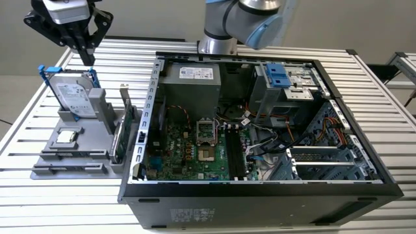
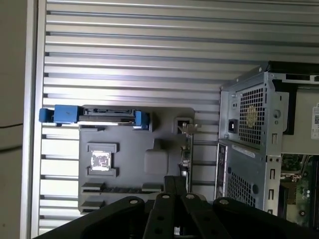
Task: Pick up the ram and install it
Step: 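Reach for the ram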
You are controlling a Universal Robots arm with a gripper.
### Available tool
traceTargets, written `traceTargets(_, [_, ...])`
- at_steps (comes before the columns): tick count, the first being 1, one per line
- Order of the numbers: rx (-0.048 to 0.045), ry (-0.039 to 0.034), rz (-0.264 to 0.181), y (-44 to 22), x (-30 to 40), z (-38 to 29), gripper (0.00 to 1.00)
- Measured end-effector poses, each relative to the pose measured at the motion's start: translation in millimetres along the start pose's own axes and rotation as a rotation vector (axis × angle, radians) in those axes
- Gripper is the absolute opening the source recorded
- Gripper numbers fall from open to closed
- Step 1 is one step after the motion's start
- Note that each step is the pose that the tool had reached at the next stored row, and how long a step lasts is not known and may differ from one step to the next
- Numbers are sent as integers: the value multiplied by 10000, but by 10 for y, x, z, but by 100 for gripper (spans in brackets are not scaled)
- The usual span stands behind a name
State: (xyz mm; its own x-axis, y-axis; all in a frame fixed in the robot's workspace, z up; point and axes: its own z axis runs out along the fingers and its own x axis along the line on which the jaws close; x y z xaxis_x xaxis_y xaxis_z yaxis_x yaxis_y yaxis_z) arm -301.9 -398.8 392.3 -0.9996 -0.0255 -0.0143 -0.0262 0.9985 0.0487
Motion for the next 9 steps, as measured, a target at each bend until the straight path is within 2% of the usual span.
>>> traceTargets(9, [0, 14, 0, 6, 219, -3, 0])
